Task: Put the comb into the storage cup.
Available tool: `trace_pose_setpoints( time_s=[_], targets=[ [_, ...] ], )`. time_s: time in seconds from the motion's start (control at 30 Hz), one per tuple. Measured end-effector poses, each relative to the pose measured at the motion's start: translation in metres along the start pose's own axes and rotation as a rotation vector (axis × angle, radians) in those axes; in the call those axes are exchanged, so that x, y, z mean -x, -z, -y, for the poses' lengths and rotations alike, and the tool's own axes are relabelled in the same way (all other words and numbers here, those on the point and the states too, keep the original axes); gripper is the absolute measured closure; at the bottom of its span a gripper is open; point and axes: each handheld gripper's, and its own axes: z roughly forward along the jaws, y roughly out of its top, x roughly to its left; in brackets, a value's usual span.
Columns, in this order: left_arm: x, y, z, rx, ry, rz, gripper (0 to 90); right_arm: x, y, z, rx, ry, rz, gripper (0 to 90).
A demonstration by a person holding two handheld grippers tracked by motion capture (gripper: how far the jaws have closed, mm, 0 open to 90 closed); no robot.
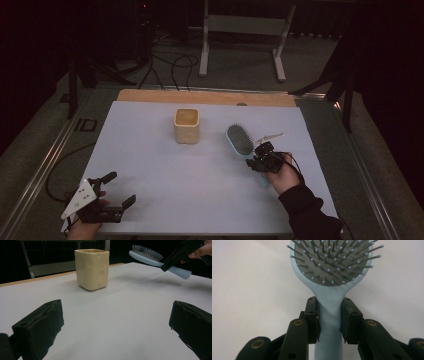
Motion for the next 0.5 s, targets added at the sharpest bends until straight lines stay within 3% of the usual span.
trace_pose_setpoints(
  time_s=[0.5],
  targets=[
    [0.0,0.0,0.0,-0.002,0.0,0.001,0.0,-0.01,0.011,-0.007,0.151,0.038,-0.036,70.3]
  ],
)
